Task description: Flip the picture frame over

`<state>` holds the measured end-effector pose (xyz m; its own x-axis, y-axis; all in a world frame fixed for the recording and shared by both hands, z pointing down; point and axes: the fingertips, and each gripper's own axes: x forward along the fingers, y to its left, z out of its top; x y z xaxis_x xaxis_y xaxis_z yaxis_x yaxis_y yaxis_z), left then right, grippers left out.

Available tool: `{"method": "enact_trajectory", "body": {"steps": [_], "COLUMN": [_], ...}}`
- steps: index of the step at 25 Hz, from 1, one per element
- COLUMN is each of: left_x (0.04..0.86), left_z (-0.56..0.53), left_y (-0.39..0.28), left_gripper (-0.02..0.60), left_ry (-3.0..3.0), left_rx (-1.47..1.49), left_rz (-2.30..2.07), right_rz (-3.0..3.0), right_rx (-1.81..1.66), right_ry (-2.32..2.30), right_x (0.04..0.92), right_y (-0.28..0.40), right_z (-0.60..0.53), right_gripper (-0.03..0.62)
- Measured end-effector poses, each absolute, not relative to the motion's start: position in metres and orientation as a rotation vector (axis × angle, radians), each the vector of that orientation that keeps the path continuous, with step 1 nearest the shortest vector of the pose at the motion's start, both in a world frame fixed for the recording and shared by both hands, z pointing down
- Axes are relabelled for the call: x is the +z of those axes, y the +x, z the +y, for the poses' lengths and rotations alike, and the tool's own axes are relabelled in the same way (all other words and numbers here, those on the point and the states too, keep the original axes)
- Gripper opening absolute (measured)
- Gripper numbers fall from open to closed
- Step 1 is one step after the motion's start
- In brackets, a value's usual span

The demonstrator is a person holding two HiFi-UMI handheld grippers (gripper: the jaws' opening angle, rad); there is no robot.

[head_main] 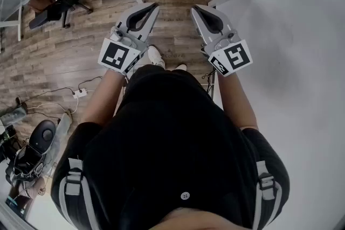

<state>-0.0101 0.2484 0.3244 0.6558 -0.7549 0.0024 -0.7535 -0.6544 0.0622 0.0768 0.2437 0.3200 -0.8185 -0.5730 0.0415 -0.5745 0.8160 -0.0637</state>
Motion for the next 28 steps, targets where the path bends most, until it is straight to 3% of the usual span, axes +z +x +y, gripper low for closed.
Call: {"method": "enact_trajectory", "body": {"steps": [22,24,28], "left_x": [0.321,0.320,0.319], "left_z": [0.313,0.316,0.333], "left_y": [0.019,0.024,0.052], "left_gripper": [0.005,0.005,0.005], "left_ry": [2.771,2.776,2.804], "left_rx": [0.041,0.053,0.043], "left_rz": [-1.350,-1.359,-1.364], "right_rz": [-2.966,-2.967,-2.972], "right_rx": [0.105,0.110,0.108], "right_ry": [0.937,0.941,0.985], "right_x": [0.314,0.314,0.317], "right_y": [0.106,0.112,0.142], "right_z": [0.299,0.301,0.315], "right_gripper": [0.011,0.110,0.194]}}
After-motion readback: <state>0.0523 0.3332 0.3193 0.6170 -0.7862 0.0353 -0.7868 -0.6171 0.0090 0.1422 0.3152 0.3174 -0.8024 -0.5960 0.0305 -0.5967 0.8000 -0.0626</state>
